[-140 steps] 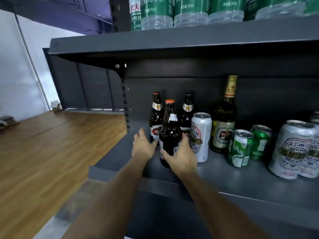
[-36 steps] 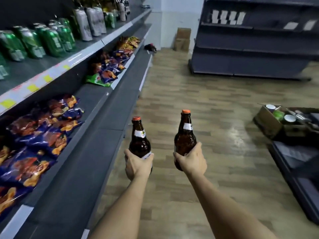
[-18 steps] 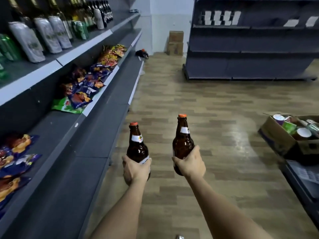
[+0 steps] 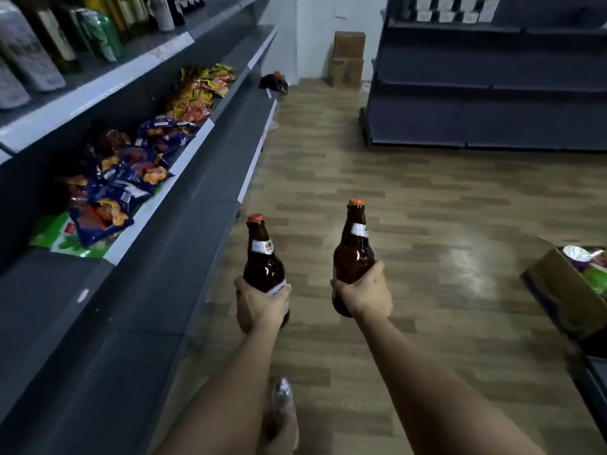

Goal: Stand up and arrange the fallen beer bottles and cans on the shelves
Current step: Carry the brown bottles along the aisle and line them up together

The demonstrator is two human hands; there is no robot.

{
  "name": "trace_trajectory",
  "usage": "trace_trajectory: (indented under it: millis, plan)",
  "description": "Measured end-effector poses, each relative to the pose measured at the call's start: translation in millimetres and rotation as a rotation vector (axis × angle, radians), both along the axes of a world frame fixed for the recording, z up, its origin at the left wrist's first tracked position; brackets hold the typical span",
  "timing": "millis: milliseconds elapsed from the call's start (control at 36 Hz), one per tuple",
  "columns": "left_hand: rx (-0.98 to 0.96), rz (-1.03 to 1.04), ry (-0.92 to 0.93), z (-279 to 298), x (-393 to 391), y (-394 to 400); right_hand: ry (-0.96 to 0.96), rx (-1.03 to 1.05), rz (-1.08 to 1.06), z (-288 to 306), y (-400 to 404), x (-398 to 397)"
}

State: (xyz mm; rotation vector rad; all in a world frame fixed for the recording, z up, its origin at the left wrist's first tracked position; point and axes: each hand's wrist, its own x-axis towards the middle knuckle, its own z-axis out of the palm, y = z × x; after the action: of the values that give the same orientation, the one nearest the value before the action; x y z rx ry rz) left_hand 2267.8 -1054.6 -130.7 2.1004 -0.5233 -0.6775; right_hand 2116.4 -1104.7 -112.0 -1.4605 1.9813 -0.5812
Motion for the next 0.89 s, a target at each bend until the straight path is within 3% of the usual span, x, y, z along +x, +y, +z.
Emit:
trace_trajectory:
  millis: [167,333,611,889]
  plan:
    - [-0.029,-0.061,-0.017,5,55,-127,-0.005,-0.018,-0.02,13,-121,48]
    - [-0.039,-0.07,-0.039,15,101,-241,0.108,-0.067,0.046,30,-233,96]
    - [-0.032,0.0,0.003,5,149,-400,0.098,-0.063,0.106,18,-394,149]
    - [-0.094,0.146,-0.029,27,181,-606,0.008,-0.099,0.285,34,-615,183]
